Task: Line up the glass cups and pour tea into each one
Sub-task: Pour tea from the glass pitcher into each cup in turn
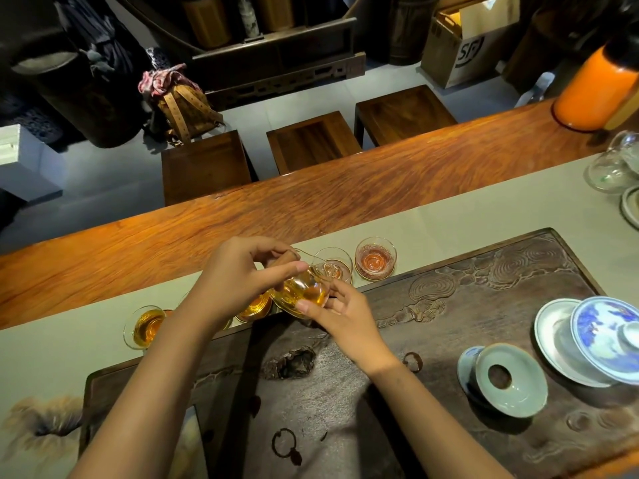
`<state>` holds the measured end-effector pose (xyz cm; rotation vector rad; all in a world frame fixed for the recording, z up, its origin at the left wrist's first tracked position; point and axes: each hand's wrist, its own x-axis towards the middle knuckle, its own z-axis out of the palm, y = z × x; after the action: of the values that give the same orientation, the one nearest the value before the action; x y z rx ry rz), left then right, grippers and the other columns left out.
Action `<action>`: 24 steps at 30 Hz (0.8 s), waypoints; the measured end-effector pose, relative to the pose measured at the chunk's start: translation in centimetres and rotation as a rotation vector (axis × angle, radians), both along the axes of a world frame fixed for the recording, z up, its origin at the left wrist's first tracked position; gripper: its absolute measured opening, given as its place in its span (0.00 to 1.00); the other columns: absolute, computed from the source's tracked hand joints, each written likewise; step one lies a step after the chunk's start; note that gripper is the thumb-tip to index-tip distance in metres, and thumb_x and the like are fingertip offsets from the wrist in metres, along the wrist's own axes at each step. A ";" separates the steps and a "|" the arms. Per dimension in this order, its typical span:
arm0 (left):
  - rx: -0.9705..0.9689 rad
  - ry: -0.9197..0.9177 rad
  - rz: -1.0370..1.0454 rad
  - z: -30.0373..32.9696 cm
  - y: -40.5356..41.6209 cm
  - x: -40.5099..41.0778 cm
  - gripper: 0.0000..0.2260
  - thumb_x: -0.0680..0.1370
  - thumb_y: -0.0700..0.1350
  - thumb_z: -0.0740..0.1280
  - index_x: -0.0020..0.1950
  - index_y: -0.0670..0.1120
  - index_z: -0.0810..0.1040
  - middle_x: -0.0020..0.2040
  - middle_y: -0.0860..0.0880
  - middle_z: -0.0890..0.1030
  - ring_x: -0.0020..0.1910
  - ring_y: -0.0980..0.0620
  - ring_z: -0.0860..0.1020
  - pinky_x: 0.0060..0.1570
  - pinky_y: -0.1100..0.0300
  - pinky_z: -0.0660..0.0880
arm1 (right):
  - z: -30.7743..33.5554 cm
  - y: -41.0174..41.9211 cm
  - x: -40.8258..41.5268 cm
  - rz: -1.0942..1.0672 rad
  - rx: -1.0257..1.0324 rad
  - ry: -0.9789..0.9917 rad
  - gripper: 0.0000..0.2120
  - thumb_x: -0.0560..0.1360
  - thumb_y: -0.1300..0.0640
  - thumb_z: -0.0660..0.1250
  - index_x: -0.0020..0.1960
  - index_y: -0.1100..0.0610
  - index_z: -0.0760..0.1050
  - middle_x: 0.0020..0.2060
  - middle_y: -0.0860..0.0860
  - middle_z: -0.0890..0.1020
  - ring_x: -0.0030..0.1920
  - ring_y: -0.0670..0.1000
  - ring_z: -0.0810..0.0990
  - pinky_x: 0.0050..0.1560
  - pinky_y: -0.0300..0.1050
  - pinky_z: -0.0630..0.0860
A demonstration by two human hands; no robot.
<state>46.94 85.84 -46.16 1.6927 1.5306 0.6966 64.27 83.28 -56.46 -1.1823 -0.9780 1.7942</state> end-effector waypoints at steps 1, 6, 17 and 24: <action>-0.001 0.000 0.002 0.0 0.0 0.0 0.15 0.67 0.63 0.70 0.45 0.55 0.84 0.34 0.52 0.84 0.31 0.58 0.81 0.33 0.72 0.74 | 0.0 0.0 0.0 0.002 0.000 -0.003 0.17 0.70 0.62 0.78 0.56 0.52 0.77 0.51 0.49 0.86 0.50 0.45 0.86 0.49 0.36 0.80; -0.009 -0.004 0.012 0.0 0.1 0.1 0.15 0.67 0.62 0.71 0.45 0.54 0.84 0.35 0.52 0.84 0.31 0.57 0.82 0.32 0.69 0.76 | -0.2 0.2 0.0 -0.011 -0.009 0.003 0.17 0.70 0.62 0.78 0.57 0.56 0.78 0.51 0.52 0.86 0.51 0.47 0.86 0.48 0.37 0.80; -0.023 0.019 0.000 0.1 0.7 0.3 0.16 0.67 0.63 0.70 0.45 0.54 0.85 0.34 0.54 0.84 0.30 0.59 0.81 0.31 0.69 0.75 | -0.3 0.4 0.0 -0.020 -0.016 0.013 0.28 0.60 0.46 0.80 0.56 0.55 0.78 0.50 0.50 0.87 0.52 0.49 0.86 0.51 0.40 0.81; -0.025 0.028 -0.005 0.0 1.1 0.2 0.15 0.67 0.64 0.70 0.44 0.55 0.84 0.33 0.53 0.84 0.31 0.58 0.81 0.35 0.65 0.78 | -0.4 0.5 -0.1 -0.024 -0.020 0.009 0.30 0.59 0.44 0.80 0.57 0.56 0.79 0.52 0.53 0.87 0.53 0.52 0.86 0.53 0.43 0.81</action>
<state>47.13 86.94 -46.15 1.6937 1.5475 0.6505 64.18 83.81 -56.81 -1.1923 -0.9391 1.7923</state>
